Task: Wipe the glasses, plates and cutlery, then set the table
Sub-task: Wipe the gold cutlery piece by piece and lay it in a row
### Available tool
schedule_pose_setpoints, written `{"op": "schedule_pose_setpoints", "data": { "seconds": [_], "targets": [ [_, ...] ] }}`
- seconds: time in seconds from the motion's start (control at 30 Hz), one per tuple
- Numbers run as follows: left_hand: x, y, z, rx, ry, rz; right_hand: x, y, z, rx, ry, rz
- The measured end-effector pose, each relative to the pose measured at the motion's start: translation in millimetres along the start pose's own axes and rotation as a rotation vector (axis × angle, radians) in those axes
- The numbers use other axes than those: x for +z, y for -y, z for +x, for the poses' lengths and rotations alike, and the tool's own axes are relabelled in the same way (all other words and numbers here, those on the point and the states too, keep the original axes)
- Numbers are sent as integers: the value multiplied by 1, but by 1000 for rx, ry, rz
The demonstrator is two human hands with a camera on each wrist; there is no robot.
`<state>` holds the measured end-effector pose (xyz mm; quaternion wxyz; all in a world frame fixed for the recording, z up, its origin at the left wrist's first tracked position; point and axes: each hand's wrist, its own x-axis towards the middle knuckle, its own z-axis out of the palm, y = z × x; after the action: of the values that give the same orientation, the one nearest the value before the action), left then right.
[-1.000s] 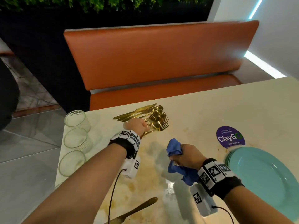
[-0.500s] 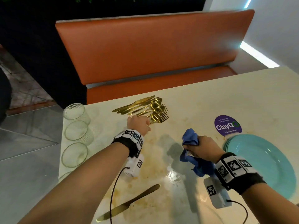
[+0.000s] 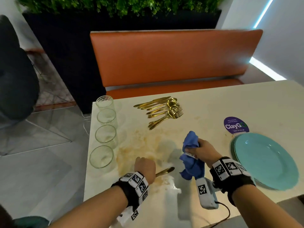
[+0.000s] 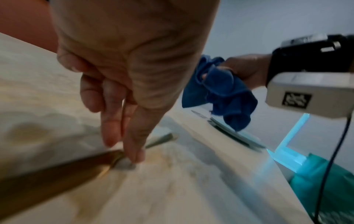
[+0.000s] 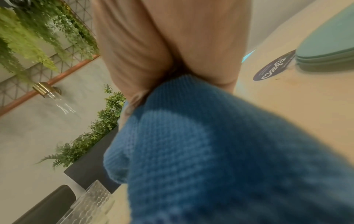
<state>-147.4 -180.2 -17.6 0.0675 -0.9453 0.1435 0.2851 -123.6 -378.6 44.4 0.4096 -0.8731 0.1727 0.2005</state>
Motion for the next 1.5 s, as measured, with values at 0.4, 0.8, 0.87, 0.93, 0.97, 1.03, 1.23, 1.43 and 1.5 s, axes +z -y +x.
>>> {"op": "schedule_pose_setpoints", "data": {
  "seconds": [0.4, 0.8, 0.87, 0.93, 0.97, 1.03, 1.23, 1.43, 1.5],
  "targets": [
    [1, 1, -12, -69, 90, -269, 9, -30, -54, 44, -85, 105],
    [-62, -16, -10, 30, -153, -848, 25, -24, -77, 17, 114, 125],
    [-76, -26, -12, 63, -202, -970, 32, -12, -70, -34, 136, 10],
    [-84, -32, -13, 71, -230, -1034, 35, -4, -60, -64, 64, -160],
    [-86, -33, -11, 74, -229, -1064, 33, 0, -57, -58, 19, -214],
    [-92, -32, -9, 77, -214, -1138, 27, 5, -54, -49, -15, -164],
    [-114, -27, 1, 57, -160, -1367, 3, 10, -41, -92, 67, -27],
    [-126, -27, 15, 45, -190, -1454, -22, 11, -22, -139, 67, -50],
    [-130, -16, 26, -2, -231, -1377, -35, 9, -14, -150, 82, -180]
  ]
}}
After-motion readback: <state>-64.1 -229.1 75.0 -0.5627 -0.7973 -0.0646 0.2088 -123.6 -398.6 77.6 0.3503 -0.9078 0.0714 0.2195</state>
